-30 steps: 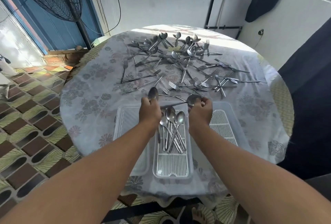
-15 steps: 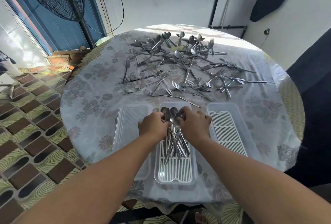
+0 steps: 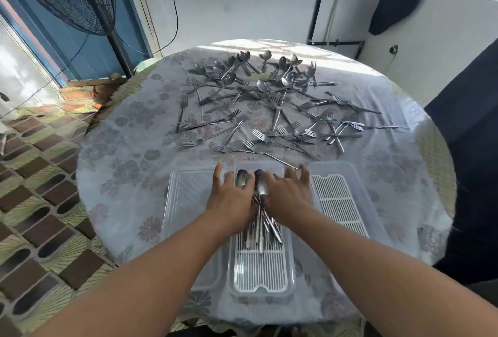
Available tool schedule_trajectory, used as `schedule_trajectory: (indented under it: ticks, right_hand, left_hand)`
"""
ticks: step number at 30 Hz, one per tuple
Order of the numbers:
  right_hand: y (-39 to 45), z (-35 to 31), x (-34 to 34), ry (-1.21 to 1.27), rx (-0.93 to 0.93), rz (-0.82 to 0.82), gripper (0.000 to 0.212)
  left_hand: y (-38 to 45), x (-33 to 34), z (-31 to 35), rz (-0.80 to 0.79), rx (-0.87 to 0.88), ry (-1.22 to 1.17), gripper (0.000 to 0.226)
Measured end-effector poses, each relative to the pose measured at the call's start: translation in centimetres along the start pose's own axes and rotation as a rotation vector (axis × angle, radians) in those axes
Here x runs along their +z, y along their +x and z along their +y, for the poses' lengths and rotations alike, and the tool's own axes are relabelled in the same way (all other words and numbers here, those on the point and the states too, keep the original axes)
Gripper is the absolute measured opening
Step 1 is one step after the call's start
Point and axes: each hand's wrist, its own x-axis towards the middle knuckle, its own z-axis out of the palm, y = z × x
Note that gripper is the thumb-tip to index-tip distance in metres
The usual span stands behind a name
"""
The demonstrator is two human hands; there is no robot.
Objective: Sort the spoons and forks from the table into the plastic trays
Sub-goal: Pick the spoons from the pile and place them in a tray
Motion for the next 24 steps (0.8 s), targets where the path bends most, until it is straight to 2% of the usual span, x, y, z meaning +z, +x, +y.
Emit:
schedule_trajectory:
  ticks: [3, 6, 10, 14, 18, 21, 24]
  right_hand:
    - [0.6, 0.0, 0.1, -0.010, -0.012, -0.005, 0.063]
    - [0.7, 0.1, -0.2, 0.011, 0.016, -0.024, 0.066]
    - [0.3, -0.2, -0.2, -0.004, 0.034, -0.004, 0.066]
    - [0.5, -0.3, -0.2, -0.005, 0.040, 0.021, 0.060]
    - [0.9, -0.3, 0.0, -0.007, 0.024, 0.004, 0.059]
    - [1.3, 0.0, 0.1, -0.027, 0.004, 0.015, 0.059]
    - [1.2, 0.4, 0.2, -0.048, -0.006, 0.009, 0.061]
  left_hand:
    - [0.4, -0.1, -0.3, -0.101, 0.054, 0.107, 0.078]
    - [0.8, -0.4, -0.1, -0.126, 0.061, 0.154, 0.074]
    - [0.7, -0.5, 0.0, -0.033, 0.056, 0.100, 0.078]
    - [0.2, -0.6, -0.2, 0.076, 0.093, 0.047, 0.057]
    - [-0.1, -0.6, -0.2, 0.044, 0.125, 0.101, 0.058]
    - [0.4, -0.9, -0.2, 0.000, 0.072, 0.145, 0.068]
    - [0.7, -1.2, 0.1, 0.049, 0.063, 0.113, 0.061]
